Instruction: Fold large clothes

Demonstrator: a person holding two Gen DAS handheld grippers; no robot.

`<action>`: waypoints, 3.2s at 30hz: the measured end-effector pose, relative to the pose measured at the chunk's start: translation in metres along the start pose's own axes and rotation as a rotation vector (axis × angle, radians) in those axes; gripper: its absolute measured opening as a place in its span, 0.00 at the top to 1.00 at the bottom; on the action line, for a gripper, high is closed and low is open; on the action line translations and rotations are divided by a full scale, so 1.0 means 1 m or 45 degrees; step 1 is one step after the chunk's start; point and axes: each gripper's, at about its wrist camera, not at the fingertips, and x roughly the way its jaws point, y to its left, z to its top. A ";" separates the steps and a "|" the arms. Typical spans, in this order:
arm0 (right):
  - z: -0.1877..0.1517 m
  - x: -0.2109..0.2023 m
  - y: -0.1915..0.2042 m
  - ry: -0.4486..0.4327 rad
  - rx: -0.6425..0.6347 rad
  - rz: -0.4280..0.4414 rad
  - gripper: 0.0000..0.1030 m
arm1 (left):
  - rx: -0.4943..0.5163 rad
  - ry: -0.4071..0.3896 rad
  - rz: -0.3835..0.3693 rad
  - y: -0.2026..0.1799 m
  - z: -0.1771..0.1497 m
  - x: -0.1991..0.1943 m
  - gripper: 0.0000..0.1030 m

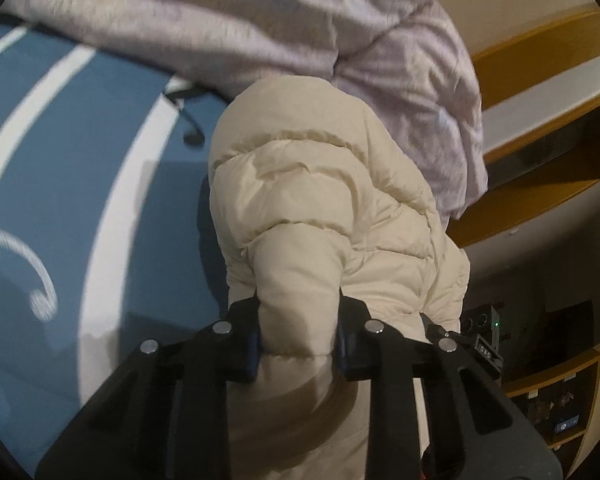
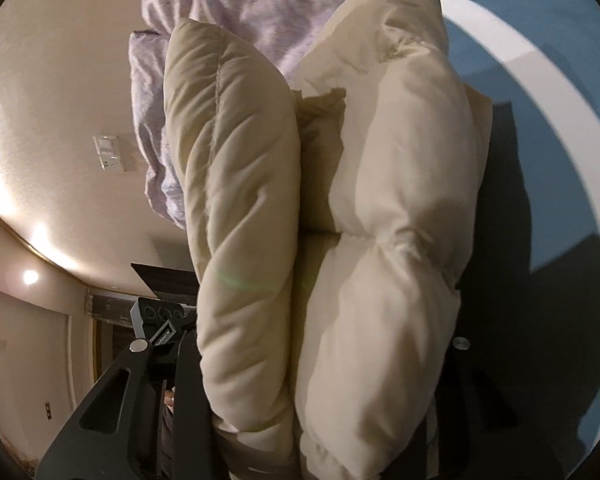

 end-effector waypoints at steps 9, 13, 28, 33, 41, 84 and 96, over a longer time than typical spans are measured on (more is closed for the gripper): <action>0.028 0.052 0.026 0.073 -0.088 -0.023 0.63 | 0.005 -0.107 0.055 0.018 0.043 -0.021 0.73; 0.033 0.064 0.026 0.114 -0.121 -0.052 0.63 | -0.033 -0.128 0.079 0.030 0.053 -0.022 0.73; 0.034 0.054 0.033 0.054 -0.316 -0.499 0.29 | 0.084 -0.145 0.362 0.033 0.061 -0.006 0.55; 0.040 0.029 0.058 -0.096 -0.459 -0.641 0.29 | 0.176 -0.210 0.385 0.009 0.067 -0.021 0.46; 0.050 0.057 0.105 -0.153 -0.621 -0.607 0.33 | 0.363 -0.189 0.490 -0.034 0.067 0.011 0.41; 0.022 0.126 0.048 -0.199 -0.856 -0.775 0.34 | 0.638 -0.271 0.664 -0.020 0.032 0.081 0.21; -0.017 0.066 0.091 -0.208 -0.684 -0.949 0.09 | 0.486 -0.260 0.601 -0.026 0.002 -0.003 0.12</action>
